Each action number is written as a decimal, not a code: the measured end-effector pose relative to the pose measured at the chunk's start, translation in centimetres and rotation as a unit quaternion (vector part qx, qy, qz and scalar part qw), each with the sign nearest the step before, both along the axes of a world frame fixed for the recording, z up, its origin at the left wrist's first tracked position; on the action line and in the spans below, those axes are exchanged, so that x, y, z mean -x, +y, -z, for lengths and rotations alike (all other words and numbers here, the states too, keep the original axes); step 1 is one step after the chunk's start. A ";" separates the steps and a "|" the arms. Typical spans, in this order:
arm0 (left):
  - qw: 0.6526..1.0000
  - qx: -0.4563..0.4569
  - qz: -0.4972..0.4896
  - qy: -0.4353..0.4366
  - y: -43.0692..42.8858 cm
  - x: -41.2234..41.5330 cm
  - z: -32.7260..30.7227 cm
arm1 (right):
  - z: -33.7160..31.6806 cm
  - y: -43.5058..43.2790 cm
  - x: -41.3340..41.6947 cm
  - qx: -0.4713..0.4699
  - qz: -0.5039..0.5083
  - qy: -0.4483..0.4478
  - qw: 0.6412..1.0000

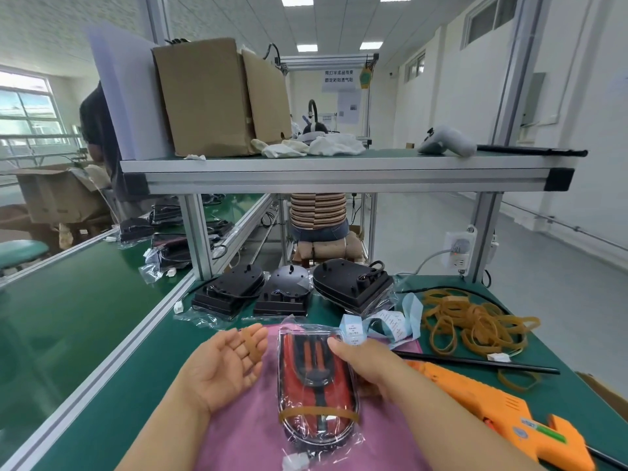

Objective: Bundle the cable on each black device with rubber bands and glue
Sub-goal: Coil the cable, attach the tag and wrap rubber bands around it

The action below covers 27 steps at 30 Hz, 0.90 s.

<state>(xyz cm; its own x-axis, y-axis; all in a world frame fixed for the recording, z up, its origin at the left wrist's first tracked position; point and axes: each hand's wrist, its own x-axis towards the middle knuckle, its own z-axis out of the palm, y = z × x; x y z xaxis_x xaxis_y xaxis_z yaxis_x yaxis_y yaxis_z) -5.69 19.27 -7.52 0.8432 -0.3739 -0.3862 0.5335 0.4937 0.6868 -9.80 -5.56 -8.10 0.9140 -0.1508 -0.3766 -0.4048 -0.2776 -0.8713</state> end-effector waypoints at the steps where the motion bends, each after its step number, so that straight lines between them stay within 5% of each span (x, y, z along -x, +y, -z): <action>1: 1.000 0.003 0.001 -0.002 0.0 0.0 0.2 | 0.2 0.1 -0.2 -0.012 0.008 0.005 1.000; 6: 0.999 -0.009 -0.037 -0.008 0.0 0.3 1.2 | 0.0 0.6 -0.6 -0.058 0.016 0.052 0.997; 13: 0.964 -0.253 -0.049 -0.072 0.3 1.0 2.1 | -1.8 0.6 0.6 -0.257 -0.026 0.002 0.966; 27: 0.891 -0.236 0.186 -0.340 1.0 3.9 -5.0 | -3.0 1.6 3.8 -0.295 -0.064 -0.182 0.936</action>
<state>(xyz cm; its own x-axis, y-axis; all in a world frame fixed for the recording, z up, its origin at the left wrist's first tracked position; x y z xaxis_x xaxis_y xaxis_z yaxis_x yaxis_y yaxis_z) -9.54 20.23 -2.50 0.7944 -0.6071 -0.0215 -0.0184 -0.0594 0.9981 -13.64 -3.97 -5.13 0.9943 0.1045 -0.0198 -0.0474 0.2688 -0.9620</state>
